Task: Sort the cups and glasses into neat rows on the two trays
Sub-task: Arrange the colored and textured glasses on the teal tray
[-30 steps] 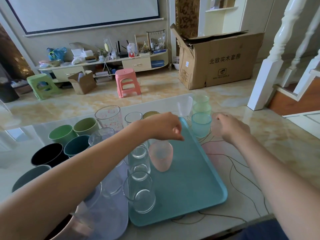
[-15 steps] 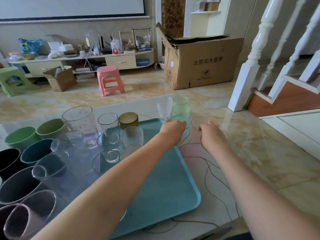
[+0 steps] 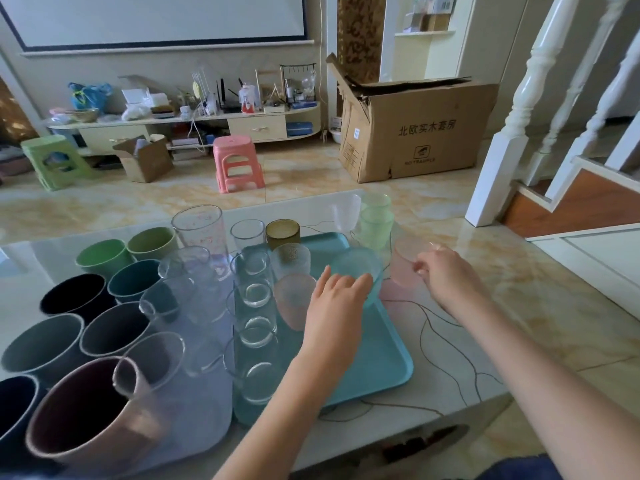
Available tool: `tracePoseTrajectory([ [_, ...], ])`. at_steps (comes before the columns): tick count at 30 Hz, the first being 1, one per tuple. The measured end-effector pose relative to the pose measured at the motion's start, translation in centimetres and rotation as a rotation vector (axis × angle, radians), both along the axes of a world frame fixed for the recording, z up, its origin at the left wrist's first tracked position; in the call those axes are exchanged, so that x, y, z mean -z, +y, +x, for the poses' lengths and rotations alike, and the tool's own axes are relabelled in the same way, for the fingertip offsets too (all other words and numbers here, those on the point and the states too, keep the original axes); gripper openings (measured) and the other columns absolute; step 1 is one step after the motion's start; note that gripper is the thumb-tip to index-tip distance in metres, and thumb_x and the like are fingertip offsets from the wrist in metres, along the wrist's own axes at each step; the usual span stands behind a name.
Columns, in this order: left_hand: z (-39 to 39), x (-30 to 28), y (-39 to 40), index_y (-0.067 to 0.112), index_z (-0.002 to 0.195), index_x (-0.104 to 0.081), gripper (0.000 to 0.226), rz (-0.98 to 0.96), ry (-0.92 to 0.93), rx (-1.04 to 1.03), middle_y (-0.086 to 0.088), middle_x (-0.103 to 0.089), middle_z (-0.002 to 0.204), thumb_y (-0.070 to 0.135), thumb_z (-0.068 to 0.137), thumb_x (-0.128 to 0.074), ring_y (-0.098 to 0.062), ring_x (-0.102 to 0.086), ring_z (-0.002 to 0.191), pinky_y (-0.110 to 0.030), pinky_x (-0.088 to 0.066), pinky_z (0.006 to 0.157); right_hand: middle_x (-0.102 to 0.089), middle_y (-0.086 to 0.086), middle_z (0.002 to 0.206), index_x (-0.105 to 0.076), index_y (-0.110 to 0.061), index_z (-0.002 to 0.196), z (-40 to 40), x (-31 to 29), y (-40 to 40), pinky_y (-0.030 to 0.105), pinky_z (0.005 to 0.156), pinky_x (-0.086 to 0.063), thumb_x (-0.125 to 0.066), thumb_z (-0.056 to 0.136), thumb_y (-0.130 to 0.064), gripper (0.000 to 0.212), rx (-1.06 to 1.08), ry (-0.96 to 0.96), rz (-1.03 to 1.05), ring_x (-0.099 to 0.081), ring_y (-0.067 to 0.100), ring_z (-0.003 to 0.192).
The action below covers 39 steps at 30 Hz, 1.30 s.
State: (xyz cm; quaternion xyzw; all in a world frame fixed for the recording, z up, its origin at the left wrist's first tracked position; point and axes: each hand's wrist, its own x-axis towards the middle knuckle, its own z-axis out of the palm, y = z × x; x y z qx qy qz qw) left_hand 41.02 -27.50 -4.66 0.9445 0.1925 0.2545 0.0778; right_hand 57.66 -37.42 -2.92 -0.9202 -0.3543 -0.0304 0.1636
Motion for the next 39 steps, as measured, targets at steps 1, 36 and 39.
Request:
tracePoseTrajectory([
  [1, -1.4, 0.5, -0.3, 0.018, 0.088, -0.059, 0.042, 0.038, -0.016, 0.000, 0.005, -0.056, 0.067, -0.009, 0.057, -0.063, -0.021, -0.055, 0.070, -0.037, -0.037, 0.109, -0.056, 0.018, 0.121, -0.069, -0.011, 0.101, -0.5, -0.5, 0.0, 0.035, 0.078, -0.045, -0.051, 0.091, -0.007, 0.022, -0.023, -0.009, 0.011, -0.056, 0.033, 0.113],
  [36, -5.2, 0.3, 0.2, 0.013, 0.108, -0.065, 0.035, 0.139, -0.178, -0.128, -0.001, -0.067, 0.089, 0.011, 0.078, -0.047, -0.027, -0.063, 0.087, -0.042, -0.032, 0.111, -0.058, 0.009, 0.099, -0.071, -0.014, 0.100, -5.5, -5.4, 1.2, 0.026, 0.070, -0.036, -0.058, 0.087, -0.007, 0.019, -0.260, 0.018, 0.074, -0.055, 0.023, 0.084],
  [39, -1.8, -2.6, 2.1, 0.012, 0.120, -0.060, 0.045, 0.150, -0.104, -0.049, -0.005, -0.064, 0.112, 0.005, 0.076, -0.065, -0.030, -0.058, 0.110, -0.045, -0.024, 0.114, -0.056, 0.005, 0.095, -0.071, -0.013, 0.096, -5.7, -5.7, 1.5, 0.024, 0.069, -0.034, -0.061, 0.087, -0.008, 0.014, -0.306, 0.031, 0.068, -0.051, 0.019, 0.079],
])
